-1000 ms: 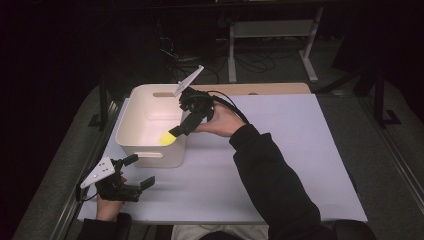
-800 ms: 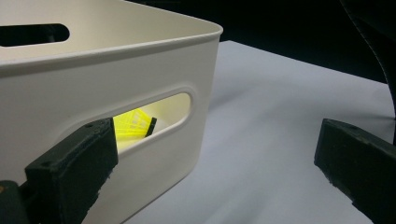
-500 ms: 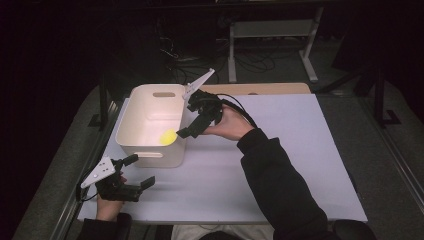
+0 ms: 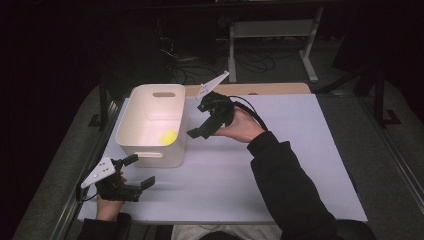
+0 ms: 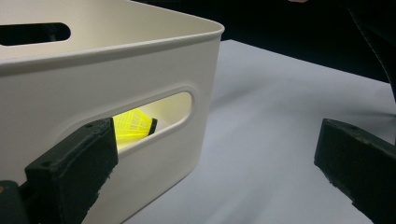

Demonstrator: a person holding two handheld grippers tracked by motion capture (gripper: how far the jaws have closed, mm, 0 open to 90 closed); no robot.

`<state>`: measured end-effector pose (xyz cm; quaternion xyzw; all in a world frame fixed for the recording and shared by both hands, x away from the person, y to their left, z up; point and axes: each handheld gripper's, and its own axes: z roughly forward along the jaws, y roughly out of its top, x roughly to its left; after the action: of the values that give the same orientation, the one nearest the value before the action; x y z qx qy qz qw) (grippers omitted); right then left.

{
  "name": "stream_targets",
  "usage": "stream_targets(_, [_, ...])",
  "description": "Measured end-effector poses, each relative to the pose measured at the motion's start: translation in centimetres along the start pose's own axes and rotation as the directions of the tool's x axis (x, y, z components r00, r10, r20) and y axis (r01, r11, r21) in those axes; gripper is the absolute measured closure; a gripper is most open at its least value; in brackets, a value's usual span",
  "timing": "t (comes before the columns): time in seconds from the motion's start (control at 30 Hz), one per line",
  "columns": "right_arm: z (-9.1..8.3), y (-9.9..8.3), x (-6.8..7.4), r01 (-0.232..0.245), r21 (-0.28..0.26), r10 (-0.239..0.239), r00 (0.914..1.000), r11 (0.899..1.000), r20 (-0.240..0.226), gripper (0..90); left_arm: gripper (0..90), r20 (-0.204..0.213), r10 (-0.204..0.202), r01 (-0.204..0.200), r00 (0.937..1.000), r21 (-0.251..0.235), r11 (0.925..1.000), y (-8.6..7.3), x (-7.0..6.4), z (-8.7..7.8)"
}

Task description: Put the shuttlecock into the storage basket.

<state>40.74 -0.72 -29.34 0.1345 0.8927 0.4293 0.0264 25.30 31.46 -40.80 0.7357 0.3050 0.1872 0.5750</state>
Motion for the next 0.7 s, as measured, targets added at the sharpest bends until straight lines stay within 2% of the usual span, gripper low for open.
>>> stream_targets(0.7, [-1.9, -2.6, -0.7, -0.037, -0.027, 0.038, 0.9991, 0.999, 0.021, 0.0, 0.0, 0.000, 0.002, -0.002, 1.0000, 0.000, 1.0000, 0.0, 0.0, 0.0])
